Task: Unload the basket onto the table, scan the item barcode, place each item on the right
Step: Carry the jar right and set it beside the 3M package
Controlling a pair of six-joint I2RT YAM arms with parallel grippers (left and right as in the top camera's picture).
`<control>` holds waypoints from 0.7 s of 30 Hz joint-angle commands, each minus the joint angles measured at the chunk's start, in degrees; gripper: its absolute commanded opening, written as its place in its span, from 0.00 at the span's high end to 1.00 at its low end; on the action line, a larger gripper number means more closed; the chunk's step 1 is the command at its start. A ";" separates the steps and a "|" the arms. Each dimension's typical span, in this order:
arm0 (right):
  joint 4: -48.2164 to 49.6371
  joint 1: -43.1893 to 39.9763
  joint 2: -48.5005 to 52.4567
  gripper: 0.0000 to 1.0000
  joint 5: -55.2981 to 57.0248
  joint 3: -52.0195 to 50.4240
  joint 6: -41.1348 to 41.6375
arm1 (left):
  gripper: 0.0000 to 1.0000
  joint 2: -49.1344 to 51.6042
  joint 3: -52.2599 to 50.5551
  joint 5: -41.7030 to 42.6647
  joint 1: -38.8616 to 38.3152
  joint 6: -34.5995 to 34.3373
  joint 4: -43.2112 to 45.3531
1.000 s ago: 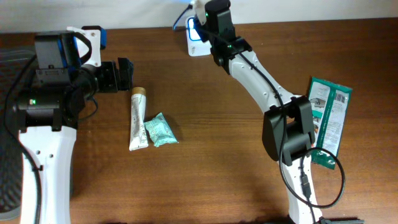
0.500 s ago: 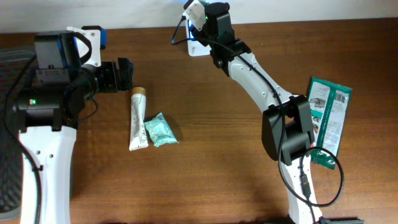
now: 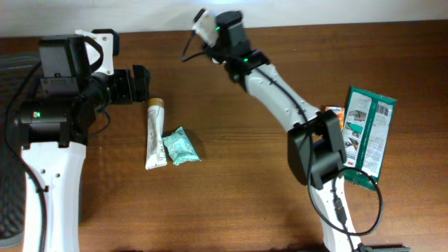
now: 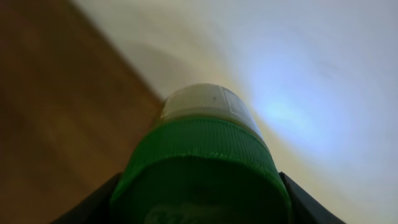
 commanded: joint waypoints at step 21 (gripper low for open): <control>-49.83 -7.06 -5.79 0.42 3.26 0.04 12.24 | 0.01 -0.55 0.79 -0.22 0.37 0.70 0.07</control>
